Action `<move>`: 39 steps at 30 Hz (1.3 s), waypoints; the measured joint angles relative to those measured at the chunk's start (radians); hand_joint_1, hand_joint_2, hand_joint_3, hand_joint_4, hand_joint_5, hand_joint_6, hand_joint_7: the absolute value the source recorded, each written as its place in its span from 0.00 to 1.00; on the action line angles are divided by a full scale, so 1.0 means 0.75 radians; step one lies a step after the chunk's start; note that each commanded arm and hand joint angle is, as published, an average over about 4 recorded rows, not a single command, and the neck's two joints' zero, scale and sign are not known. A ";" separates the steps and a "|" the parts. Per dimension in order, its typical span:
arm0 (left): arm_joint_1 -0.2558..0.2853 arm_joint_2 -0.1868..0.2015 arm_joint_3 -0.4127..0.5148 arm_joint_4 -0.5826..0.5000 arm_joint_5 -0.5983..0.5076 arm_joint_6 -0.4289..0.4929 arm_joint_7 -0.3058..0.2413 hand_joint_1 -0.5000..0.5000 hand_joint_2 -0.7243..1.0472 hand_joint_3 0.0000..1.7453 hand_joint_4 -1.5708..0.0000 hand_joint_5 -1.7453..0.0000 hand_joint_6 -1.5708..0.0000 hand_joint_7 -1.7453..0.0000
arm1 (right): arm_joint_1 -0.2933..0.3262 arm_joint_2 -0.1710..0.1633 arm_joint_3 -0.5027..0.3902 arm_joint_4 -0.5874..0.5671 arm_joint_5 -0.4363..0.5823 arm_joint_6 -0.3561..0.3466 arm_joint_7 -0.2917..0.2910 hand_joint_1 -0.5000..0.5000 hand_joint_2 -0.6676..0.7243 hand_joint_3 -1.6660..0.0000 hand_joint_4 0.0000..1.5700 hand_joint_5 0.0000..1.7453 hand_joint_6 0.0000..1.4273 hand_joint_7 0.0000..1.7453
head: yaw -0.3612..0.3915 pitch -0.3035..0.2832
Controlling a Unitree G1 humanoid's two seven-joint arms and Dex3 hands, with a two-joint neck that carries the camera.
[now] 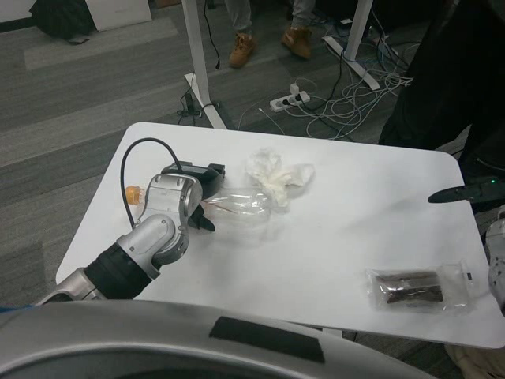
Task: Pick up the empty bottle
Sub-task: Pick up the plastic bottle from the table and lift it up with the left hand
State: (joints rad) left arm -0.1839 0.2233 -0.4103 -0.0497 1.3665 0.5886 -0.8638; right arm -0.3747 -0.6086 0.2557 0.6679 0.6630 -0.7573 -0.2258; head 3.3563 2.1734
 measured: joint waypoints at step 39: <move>-0.033 -0.111 0.318 -0.041 -0.537 -0.099 0.051 0.00 0.65 0.94 0.08 0.00 0.75 0.28 | 0.034 0.017 -0.009 -0.065 0.007 0.000 0.000 0.04 0.86 1.00 0.04 0.00 0.00 0.00 | -0.003 0.038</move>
State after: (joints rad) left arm -0.2086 0.1397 -0.1719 -0.0806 0.9637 0.5146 -0.8258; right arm -0.3489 -0.5957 0.2491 0.6189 0.6684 -0.7575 -0.2259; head 3.3544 2.2019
